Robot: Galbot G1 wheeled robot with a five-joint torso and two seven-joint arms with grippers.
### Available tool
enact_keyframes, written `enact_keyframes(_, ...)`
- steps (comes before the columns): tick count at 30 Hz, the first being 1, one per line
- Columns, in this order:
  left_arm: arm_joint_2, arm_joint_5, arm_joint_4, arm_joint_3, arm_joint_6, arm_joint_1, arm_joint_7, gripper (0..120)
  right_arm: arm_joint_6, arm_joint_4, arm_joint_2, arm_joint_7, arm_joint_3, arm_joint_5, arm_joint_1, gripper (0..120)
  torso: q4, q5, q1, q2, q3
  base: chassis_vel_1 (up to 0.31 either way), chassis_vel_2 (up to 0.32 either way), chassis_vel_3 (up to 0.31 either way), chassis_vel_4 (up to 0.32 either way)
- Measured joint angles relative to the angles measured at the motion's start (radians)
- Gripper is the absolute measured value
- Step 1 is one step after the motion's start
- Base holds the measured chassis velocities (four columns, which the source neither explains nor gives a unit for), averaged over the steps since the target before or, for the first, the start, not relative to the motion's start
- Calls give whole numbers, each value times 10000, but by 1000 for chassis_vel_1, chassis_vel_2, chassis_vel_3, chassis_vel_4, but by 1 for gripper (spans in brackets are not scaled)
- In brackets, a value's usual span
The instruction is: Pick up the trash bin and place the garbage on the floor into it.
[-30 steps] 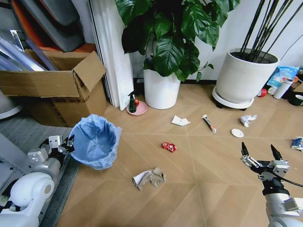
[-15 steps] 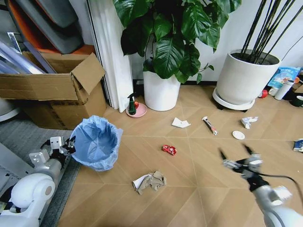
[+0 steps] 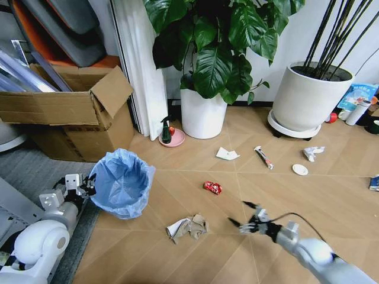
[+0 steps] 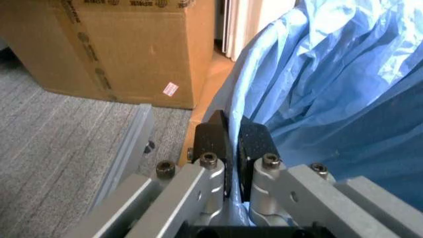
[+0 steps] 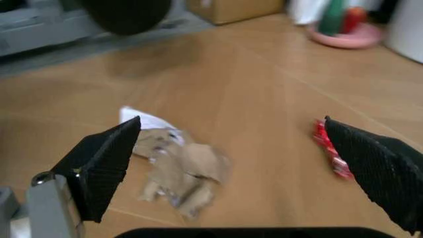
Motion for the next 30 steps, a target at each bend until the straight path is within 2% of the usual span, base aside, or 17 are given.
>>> enact_keyframes(2, 14, 14, -2, -11, 1, 17, -2, 0, 22, -144, 66, -99, -159, -67, 181, 100, 1, 1, 0, 0, 0, 0, 0, 0, 0)
enact_keyframes(6, 166, 19, -30, -141, 8, 101, -5, 0, 276, -1208, 622, -545, -1103, -1517, 1214, 100, -2, -1, 0, 0, -1, 0, 0, 0, 0)
enact_keyframes(12, 219, 2, -39, -143, 17, 62, -4, 0, 400, -2150, 1193, -586, -1555, -2460, 1628, 100, -3, -2, 0, 0, -1, 0, 0, 0, 0)
enact_keyframes(14, 221, -1, -39, -136, 17, 51, -4, 0, 400, -2219, 1255, -586, -1585, -2503, 1658, 100, -3, -2, 0, 0, -1, 0, 0, 0, 0)
enact_keyframes(24, 278, -143, -104, -180, 24, 11, 30, 0, 116, -3326, 2764, -217, -2213, -3280, 2490, 100, 0, -1, 0, 0, -1, 0, 0, 0, 0)
enact_keyframes(30, 339, -249, -177, -251, 35, 14, 31, 0, 32, -3620, 3004, 142, -2289, -3591, 2686, 100, -3, -2, 0, 0, -1, 0, 0, 0, 0)
